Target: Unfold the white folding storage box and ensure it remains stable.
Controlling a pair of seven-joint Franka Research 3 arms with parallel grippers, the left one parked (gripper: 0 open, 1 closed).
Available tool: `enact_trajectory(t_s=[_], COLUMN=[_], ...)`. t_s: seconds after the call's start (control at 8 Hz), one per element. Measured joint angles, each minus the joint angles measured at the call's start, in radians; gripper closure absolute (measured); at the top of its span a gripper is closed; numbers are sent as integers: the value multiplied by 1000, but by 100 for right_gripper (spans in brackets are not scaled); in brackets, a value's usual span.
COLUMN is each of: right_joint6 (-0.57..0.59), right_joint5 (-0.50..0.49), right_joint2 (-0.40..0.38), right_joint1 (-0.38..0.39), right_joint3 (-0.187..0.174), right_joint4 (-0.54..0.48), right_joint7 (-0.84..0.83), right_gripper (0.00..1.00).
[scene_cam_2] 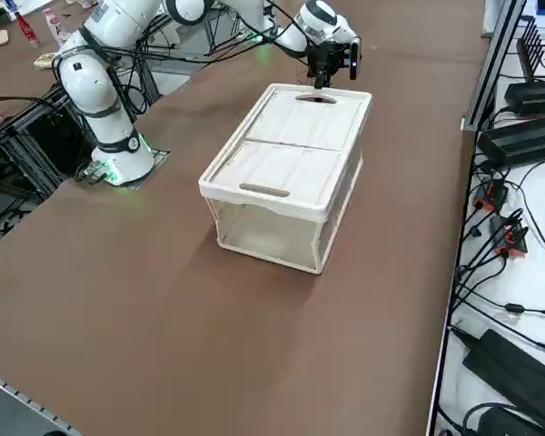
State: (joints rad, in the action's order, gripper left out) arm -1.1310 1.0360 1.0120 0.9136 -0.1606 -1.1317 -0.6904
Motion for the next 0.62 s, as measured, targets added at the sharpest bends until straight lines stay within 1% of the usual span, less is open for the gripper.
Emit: enact_trajectory(t_s=[0.62], right_joint6=[-1], right_joint5=[3], right_joint2=[1], right_joint1=[0], right_joint3=[0], right_joint4=[0], right_joint7=[-3], right_gripper=[69])
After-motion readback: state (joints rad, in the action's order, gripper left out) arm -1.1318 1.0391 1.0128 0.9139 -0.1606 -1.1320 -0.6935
